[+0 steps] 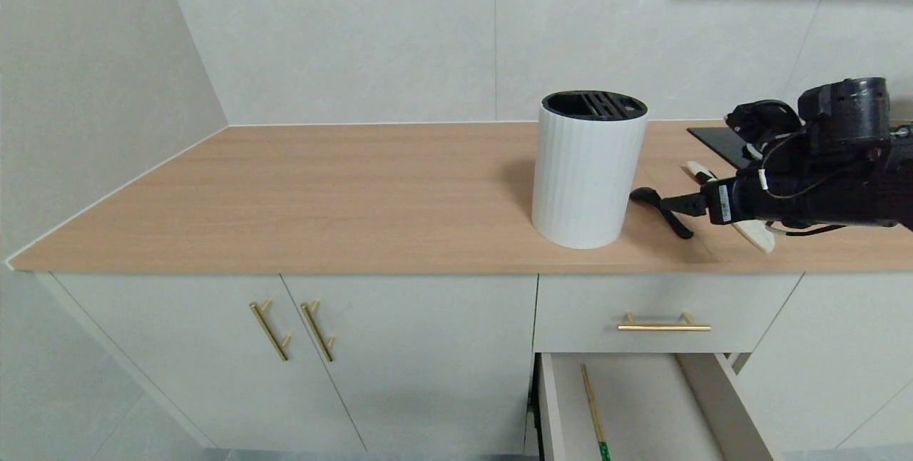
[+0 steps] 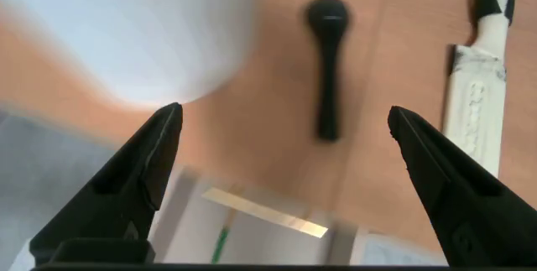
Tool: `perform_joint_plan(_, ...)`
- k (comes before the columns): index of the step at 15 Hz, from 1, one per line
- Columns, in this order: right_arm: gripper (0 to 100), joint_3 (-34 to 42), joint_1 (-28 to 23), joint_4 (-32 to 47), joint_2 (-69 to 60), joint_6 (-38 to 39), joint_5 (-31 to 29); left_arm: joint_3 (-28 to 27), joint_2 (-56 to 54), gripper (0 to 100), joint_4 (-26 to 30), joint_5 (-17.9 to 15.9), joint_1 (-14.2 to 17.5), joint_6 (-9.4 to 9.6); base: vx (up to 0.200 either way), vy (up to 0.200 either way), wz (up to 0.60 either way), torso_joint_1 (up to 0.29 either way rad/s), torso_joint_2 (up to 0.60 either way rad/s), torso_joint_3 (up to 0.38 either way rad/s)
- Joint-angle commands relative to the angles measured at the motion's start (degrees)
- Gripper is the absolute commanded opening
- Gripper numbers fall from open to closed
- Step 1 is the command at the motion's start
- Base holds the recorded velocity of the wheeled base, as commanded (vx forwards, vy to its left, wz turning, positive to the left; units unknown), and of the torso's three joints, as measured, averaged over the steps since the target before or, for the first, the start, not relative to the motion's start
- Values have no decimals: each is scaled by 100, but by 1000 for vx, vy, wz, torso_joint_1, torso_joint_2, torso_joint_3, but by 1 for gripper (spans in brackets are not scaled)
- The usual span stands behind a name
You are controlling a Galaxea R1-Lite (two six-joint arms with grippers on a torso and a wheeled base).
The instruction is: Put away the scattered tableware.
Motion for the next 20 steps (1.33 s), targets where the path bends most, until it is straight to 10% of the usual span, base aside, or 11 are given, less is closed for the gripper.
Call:
perform_joint_plan(1, 100, -131, -177, -414, 795, -17, 41, 0, 0, 100, -2, 3, 2, -1, 0, 0, 0, 0, 0, 0)
perform_joint_plan(12, 100, -149, -177, -1021, 1428, -17, 6, 0, 0, 100, -2, 3, 2, -1, 0, 0, 0, 0, 0, 0)
perform_joint_plan(13, 0, -149, -168, -1029, 1455, -17, 14, 0, 0, 100, -2, 3, 2, -1, 0, 0, 0, 0, 0, 0)
perform_joint_plan(20, 0, -175, -159, -1029, 1358, 18, 6, 0, 0, 100, -2, 3, 2, -1, 0, 0, 0, 0, 0, 0)
